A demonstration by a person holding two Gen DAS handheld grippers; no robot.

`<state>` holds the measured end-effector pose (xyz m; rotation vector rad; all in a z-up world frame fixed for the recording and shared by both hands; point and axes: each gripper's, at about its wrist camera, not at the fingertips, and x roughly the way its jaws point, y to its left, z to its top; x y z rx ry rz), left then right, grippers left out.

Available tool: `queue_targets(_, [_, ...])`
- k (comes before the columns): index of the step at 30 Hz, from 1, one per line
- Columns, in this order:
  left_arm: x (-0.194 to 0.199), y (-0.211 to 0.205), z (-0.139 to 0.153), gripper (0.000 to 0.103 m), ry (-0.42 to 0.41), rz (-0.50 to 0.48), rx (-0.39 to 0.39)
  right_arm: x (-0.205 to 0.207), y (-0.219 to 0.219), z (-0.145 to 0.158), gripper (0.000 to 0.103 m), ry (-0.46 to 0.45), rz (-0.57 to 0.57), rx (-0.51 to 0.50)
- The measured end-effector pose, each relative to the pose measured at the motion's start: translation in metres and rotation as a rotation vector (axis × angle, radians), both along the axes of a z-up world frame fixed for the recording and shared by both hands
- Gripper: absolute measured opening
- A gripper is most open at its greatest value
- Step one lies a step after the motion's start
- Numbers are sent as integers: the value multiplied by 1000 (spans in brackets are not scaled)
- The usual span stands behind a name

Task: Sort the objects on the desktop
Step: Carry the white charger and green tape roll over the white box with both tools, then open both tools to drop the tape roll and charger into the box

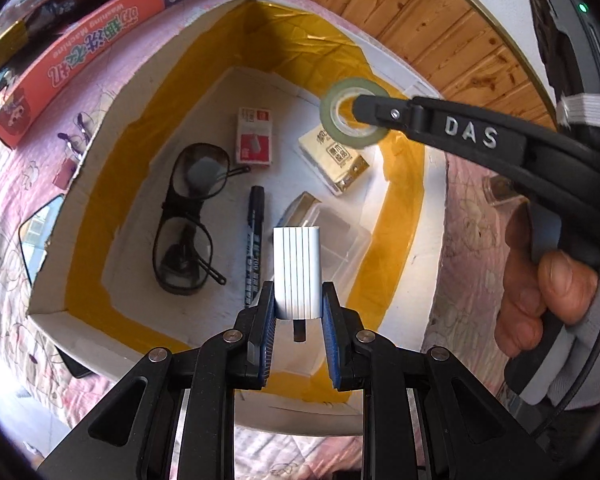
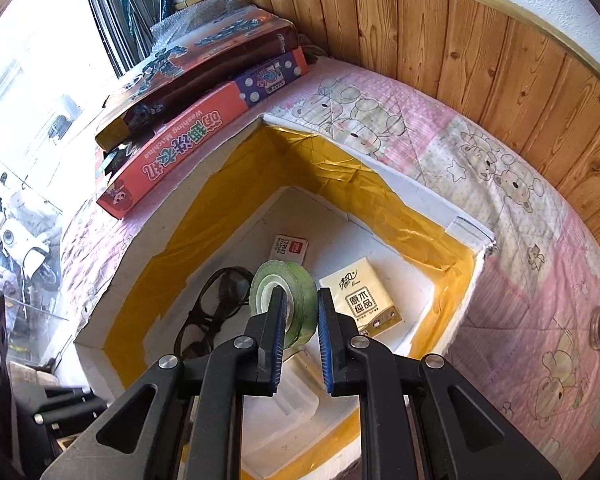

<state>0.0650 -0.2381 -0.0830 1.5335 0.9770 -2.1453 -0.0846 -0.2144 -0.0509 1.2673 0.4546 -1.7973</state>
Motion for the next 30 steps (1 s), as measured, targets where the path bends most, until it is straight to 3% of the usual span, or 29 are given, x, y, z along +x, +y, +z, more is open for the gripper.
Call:
queue_targets(9, [-7,-5,-12,22,-34,18,36,-20,-23,-19,17,-27,31,36])
queue_targets(18, [0,-30,-14,22,-66,100,-15,-23,-43,-32,17,-25,68,68])
queue_targets(30, [9,-41,-30,22,-117,122,-10,-15,-65,-43,17,-13,104,104])
